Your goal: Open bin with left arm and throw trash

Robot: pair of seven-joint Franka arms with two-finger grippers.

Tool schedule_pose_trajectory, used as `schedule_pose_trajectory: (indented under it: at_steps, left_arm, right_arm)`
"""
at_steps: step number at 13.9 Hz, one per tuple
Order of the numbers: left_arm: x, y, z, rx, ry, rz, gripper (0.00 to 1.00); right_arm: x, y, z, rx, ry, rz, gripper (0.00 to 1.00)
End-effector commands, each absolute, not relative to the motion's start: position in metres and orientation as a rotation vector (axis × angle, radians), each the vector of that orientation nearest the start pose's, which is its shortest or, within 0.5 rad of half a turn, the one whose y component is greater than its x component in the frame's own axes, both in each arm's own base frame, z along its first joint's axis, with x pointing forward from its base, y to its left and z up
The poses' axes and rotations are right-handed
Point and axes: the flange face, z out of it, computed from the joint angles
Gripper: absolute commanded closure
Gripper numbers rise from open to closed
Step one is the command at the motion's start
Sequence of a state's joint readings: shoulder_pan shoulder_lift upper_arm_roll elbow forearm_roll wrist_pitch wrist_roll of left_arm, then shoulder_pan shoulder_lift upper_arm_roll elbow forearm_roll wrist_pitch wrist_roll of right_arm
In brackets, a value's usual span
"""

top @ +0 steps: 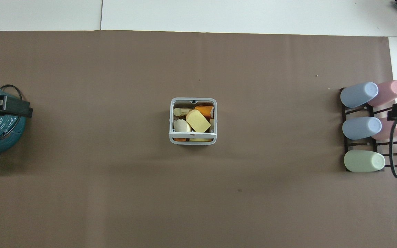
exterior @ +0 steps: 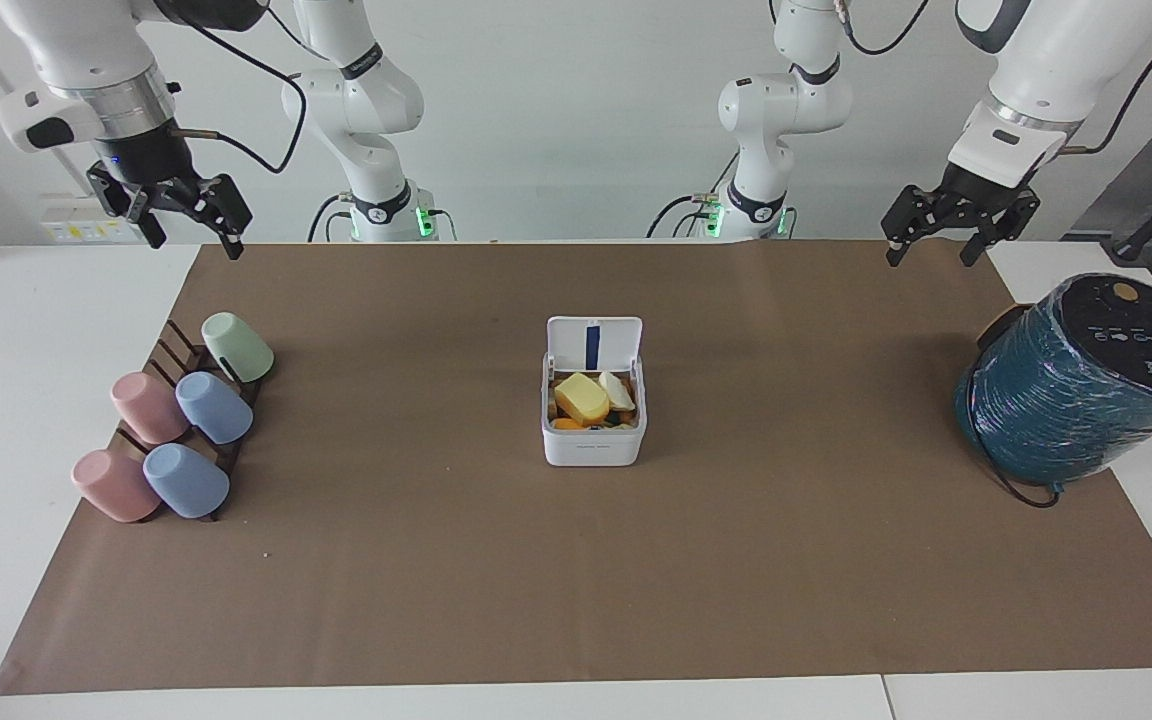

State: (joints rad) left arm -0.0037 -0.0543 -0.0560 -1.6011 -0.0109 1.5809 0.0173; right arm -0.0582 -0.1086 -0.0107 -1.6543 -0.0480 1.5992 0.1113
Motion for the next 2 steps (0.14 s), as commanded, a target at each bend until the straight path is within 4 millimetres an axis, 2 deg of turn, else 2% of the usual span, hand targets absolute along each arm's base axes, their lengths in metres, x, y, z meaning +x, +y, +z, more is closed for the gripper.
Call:
schedule_pose_trajectory:
  at_steps: [1,2]
  left_arm:
    - [0.5286,-0.028,0.6413,-3.123,0.132,-0.058,0.0]
    - [0.5287,-0.028,0.6414,-3.122,0.132,-0.06,0.0]
  right_arm:
    - [0.5195,-0.0355,0.6399,-3.155,0.25,-0.025,0.0]
    - [0.5184,-0.0349,0.6361,-3.151,0.25,0.018,0.0]
